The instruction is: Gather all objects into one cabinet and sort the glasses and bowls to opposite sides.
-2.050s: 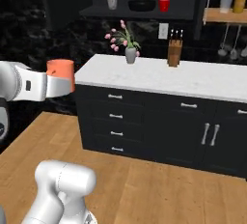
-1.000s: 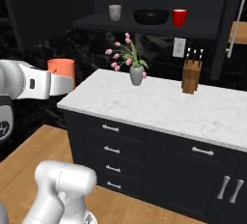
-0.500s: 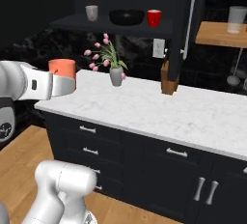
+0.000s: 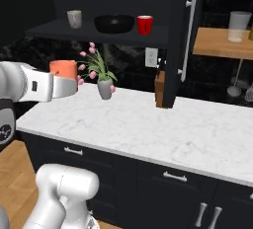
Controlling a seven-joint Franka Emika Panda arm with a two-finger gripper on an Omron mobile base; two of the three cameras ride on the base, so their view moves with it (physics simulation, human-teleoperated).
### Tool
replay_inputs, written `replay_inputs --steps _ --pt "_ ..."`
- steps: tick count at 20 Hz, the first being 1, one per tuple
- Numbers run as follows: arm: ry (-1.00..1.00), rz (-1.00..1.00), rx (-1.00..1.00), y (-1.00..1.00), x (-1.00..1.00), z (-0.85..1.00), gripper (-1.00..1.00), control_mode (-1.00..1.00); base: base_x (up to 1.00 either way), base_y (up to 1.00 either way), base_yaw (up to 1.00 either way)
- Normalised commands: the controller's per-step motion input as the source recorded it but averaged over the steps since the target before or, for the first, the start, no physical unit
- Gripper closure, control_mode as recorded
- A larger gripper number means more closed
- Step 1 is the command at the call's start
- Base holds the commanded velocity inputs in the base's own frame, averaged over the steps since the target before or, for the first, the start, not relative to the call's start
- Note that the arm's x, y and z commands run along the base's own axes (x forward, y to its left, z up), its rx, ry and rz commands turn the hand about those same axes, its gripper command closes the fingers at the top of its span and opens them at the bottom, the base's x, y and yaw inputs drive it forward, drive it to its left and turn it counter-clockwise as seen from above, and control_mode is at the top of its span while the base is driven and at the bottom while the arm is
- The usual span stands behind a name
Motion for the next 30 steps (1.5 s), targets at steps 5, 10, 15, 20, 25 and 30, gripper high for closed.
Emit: replay_inputs --steps 5,10,15,20,25,30 --pt "0.0 0.0 0.0 0.0 0.0 0.0 1.0 1.0 0.32 0.54 -0.15" --pt "0.0 0.0 0.0 0.0 0.0 0.0 1.0 1.0 0.32 0.58 -0.14" --pt "0.0 0.0 0.0 0.0 0.0 0.0 1.0 1.0 0.45 0.27 -0.17" --pt "0.0 0.0 0.0 0.0 0.0 0.0 1.0 1.0 0.4 -0.09 -0.22" --pt "0.0 0.0 0.0 0.0 0.0 0.0 1.0 1.0 0.33 -0.29 -0.15" --pt "0.0 0.0 0.0 0.0 0.0 0.0 1.0 1.0 0.34 -0.42 -0.09"
